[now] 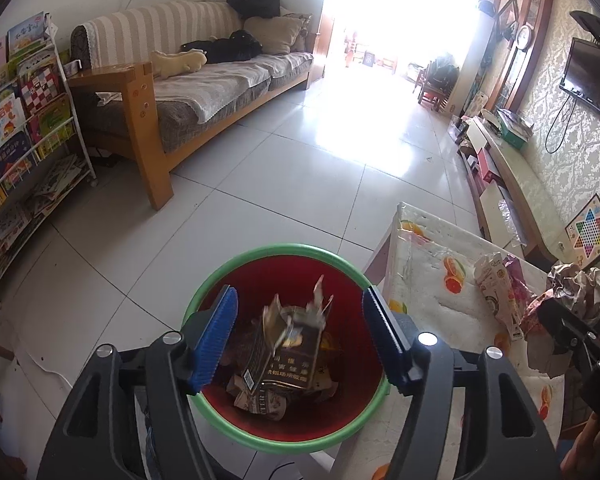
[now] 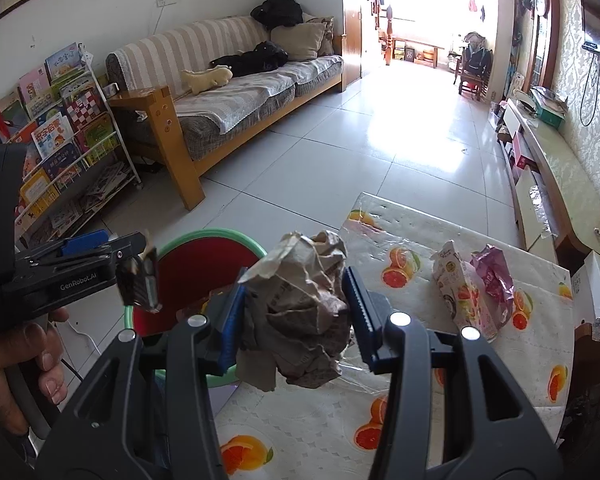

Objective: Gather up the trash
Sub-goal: 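Carry box and paper over the red bin and open both tools to drop them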

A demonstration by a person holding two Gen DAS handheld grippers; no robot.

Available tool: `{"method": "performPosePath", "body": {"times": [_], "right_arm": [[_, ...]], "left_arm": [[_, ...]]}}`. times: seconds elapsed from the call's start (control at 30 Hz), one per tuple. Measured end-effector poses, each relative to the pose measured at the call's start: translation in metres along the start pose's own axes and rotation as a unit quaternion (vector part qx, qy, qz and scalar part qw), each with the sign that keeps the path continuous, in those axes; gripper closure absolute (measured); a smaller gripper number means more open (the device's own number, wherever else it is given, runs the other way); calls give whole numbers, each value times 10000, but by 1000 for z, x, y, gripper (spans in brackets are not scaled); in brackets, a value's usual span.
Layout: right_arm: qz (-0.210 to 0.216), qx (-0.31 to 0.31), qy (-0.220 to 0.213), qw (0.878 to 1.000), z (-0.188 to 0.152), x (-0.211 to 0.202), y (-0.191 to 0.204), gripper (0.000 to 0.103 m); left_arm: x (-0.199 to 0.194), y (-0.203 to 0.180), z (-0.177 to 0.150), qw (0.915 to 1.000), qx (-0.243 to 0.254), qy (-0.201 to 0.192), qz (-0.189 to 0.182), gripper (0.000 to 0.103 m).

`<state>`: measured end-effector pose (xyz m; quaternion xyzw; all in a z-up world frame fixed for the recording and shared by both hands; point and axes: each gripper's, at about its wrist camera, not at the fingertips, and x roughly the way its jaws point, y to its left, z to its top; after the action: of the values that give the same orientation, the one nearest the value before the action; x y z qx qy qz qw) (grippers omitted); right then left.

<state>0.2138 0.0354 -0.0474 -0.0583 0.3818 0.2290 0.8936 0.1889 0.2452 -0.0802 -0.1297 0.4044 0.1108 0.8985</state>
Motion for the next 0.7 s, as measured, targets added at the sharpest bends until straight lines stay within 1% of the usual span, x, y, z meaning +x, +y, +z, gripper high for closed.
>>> {"method": "performPosePath", "body": {"times": [0.03,0.23,0.33,0.47,0.53,0.6,0.7], "right_arm": [[19,-12,23,10000,0,3,2,57],[146,-110,100,9998,2,15,18,57],[223,-164,111,9996,4,18,27,57],[343,-264,153,9989,8,27,41,57],[410,-317,161,9985,9,30,49,57],[499,-376,187,9979,11,35,58,57],[629,-478,216,9966,14,42,73,57]], "left_arm": [[0,2,0,10000,-17,-2,6,34],[1,17,-1,9998,-180,-14,55,28],[-3,22,0,9996,-237,-73,103,20],[-8,29,0,9992,-333,-136,149,17],[-11,34,0,9989,-391,-174,183,10],[-13,40,-1,9985,-457,-201,241,8],[-13,49,-3,9978,-547,-175,317,8]]}}
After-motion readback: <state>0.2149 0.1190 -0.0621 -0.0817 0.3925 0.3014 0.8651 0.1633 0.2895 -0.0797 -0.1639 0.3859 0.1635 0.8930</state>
